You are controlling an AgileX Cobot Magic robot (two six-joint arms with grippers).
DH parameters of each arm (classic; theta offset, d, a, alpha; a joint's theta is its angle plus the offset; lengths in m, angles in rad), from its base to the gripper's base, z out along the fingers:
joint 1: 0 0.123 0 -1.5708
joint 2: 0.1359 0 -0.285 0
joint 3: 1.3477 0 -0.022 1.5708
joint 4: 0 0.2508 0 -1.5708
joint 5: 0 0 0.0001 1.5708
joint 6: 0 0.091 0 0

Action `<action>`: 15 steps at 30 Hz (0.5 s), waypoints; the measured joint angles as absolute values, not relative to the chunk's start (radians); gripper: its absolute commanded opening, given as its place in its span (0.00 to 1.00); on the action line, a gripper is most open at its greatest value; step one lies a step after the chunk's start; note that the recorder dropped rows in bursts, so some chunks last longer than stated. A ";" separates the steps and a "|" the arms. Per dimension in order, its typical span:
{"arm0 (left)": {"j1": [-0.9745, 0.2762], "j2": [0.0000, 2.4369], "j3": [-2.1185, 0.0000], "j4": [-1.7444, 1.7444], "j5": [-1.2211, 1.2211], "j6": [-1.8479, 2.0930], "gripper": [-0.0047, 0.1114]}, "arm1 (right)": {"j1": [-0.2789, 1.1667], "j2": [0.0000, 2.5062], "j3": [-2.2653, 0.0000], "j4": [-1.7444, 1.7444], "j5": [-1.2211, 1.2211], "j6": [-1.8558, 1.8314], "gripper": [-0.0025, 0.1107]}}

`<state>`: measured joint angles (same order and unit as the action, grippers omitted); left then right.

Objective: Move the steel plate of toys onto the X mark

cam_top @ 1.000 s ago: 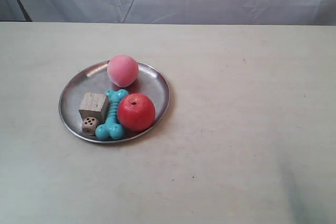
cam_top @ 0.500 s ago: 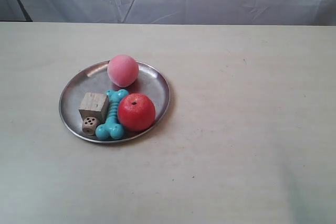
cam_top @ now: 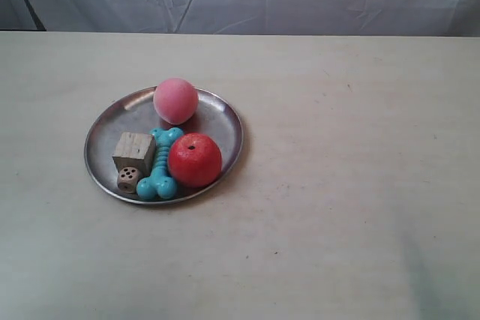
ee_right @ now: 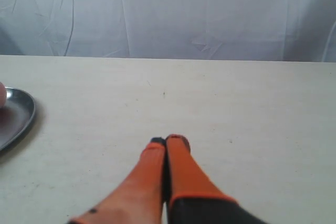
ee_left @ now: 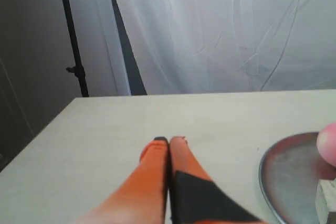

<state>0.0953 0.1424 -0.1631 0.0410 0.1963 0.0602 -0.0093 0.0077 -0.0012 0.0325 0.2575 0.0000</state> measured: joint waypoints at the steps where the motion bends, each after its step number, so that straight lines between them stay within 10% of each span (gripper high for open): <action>1: 0.095 0.142 -0.144 0.041 0.194 0.060 0.04 | -0.009 0.008 -0.001 0.033 0.258 0.000 0.02; 15: 0.095 0.105 -0.004 0.075 0.229 0.060 0.04 | -0.009 0.008 -0.001 0.033 0.258 0.000 0.02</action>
